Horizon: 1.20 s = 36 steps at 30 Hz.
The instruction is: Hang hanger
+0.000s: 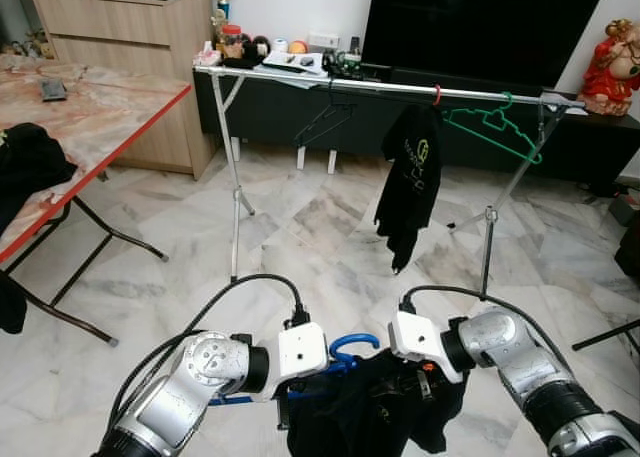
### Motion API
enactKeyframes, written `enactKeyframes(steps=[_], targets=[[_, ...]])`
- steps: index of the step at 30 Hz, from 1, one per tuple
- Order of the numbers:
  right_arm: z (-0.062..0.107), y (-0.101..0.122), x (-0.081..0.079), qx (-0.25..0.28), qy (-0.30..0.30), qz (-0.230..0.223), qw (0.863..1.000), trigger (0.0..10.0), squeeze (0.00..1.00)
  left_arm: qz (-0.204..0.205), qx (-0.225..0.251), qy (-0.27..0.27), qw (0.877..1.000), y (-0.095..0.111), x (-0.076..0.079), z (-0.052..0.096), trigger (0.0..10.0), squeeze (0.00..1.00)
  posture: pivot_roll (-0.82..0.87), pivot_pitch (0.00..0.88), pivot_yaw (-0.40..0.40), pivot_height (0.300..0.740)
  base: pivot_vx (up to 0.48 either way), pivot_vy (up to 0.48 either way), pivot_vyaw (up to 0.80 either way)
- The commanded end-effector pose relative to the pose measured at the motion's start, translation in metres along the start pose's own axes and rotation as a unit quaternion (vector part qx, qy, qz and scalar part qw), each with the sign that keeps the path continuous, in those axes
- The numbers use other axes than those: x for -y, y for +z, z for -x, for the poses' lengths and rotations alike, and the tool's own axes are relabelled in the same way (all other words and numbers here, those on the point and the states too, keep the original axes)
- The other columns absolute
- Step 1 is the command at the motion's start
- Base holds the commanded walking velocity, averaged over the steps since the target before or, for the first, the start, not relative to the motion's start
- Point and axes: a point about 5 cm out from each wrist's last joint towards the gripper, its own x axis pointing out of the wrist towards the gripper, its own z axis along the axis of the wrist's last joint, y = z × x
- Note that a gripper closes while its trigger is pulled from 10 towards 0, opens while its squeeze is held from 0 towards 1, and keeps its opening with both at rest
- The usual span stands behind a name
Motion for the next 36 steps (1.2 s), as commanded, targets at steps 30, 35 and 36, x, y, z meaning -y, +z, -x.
enactKeyframes(steps=[30, 35, 36], targets=[[0.0019, 0.0065, 0.0036, 0.003, 0.011, 0.011, 1.000, 0.0, 0.00, -0.040, 0.014, -0.013, 0.999, 0.0156, -0.0043, -0.0034, 10.0, 0.00, 0.02, 0.000, -0.078, 0.740, 0.000, 0.000, 0.00], [0.0006, 0.0055, 0.0030, -0.001, 0.011, 0.012, 1.000, 0.0, 0.00, -0.043, 0.015, -0.016, 0.999, 0.0147, -0.0034, -0.0035, 10.0, 0.00, 0.01, 0.000, -0.073, 0.740, 0.000, 0.000, 0.00], [0.0006, 0.0055, 0.0030, -0.001, 0.011, 0.012, 1.000, 0.0, 0.00, -0.043, 0.015, -0.016, 0.999, 0.0147, -0.0034, -0.0035, 10.0, 0.00, 0.01, 0.000, -0.073, 0.740, 0.000, 0.000, 0.00]])
